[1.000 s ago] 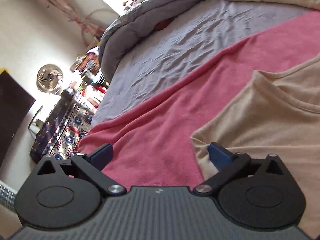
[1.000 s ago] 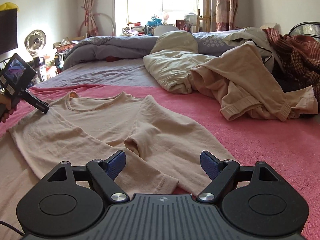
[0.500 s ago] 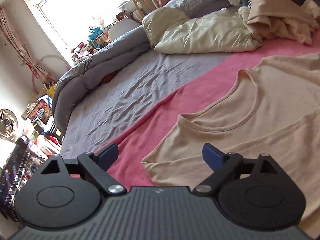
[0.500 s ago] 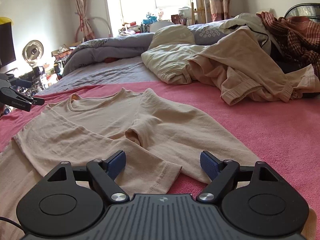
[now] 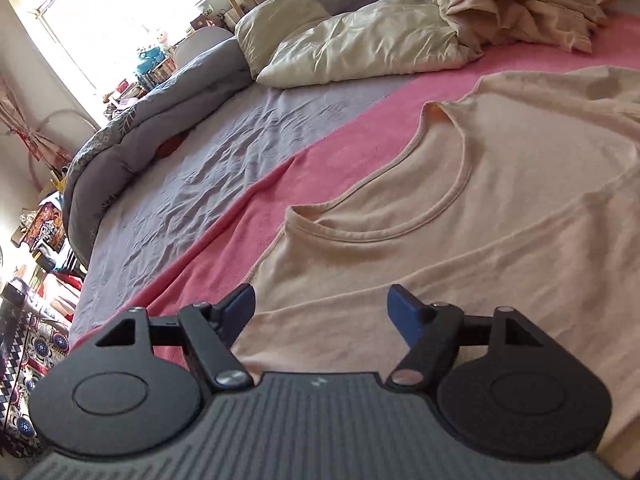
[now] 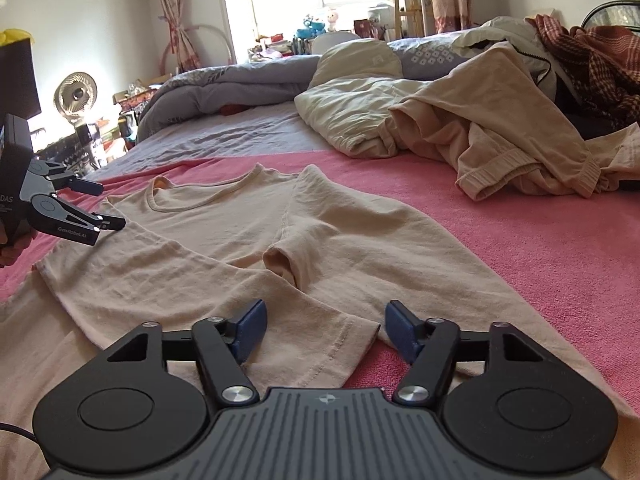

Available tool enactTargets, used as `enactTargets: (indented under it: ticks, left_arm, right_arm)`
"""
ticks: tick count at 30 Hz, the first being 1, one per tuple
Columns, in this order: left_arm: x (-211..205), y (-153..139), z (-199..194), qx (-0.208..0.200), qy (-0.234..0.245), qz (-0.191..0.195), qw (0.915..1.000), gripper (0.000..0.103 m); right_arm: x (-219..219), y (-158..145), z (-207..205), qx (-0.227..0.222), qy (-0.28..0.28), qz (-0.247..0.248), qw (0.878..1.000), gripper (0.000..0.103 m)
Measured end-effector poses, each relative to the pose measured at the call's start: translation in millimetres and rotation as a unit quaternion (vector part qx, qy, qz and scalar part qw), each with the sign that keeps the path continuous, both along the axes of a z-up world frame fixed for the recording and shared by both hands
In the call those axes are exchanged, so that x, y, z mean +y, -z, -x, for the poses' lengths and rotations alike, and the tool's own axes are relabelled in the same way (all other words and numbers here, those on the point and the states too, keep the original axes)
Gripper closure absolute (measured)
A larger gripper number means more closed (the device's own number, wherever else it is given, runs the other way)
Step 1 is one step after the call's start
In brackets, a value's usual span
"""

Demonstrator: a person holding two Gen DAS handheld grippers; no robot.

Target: Fold clothes

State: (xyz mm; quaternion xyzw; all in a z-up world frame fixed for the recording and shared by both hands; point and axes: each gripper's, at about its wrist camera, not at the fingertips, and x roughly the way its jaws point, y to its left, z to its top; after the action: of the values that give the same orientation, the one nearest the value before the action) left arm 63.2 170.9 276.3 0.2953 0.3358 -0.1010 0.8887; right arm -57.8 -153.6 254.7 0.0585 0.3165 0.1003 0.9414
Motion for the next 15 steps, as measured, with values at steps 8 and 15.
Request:
enactTargets:
  ticks: [8, 15]
  left_arm:
    - [7, -20, 60, -0.008, 0.008, 0.034, 0.9994, 0.023]
    - [-9, -34, 130, 0.008, 0.057, 0.079, 0.9952, 0.023]
  right_arm:
    - [-10, -8, 7, 0.016, 0.021, -0.05, 0.998, 0.092]
    - [-1, -67, -11, -0.024, -0.005, -0.057, 0.998, 0.093]
